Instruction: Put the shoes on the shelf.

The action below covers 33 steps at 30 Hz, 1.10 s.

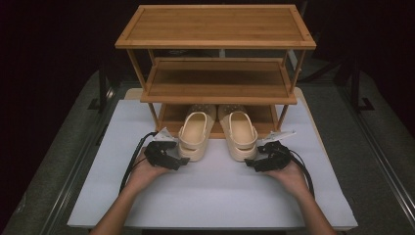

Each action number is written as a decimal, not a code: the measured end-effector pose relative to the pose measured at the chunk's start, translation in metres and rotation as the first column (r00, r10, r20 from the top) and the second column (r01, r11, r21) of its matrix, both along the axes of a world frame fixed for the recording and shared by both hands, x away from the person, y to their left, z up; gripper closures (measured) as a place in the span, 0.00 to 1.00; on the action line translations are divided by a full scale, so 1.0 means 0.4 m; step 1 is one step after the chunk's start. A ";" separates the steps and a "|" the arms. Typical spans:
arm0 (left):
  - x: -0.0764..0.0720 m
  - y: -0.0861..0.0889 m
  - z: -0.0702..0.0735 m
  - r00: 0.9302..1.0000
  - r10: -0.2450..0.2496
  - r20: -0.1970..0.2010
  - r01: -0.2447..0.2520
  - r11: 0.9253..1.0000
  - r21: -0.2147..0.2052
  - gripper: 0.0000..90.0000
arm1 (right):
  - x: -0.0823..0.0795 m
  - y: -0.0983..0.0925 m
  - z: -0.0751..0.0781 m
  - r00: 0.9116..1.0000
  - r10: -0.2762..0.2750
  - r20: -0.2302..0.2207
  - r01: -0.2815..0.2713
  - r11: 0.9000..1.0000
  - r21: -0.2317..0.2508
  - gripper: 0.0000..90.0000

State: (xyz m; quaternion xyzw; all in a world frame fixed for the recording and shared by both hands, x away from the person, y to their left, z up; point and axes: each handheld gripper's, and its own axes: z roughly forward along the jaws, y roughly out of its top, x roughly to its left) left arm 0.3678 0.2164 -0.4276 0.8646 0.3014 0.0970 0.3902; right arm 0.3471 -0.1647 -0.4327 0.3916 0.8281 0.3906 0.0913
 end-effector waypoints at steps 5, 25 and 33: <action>0.009 -0.032 0.008 1.000 -0.020 0.003 0.020 0.999 0.031 0.14 | 0.005 0.011 0.001 1.000 0.007 0.007 -0.007 1.000 0.001 0.25; 0.063 -0.114 0.009 0.999 -0.029 0.023 0.028 0.999 0.042 0.13 | 0.071 0.093 0.004 0.999 0.039 0.027 -0.039 0.999 -0.011 0.26; 0.134 -0.118 0.013 0.999 -0.032 0.014 0.031 0.997 0.072 0.13 | 0.122 0.103 0.002 0.999 0.002 0.037 -0.001 1.000 -0.014 0.26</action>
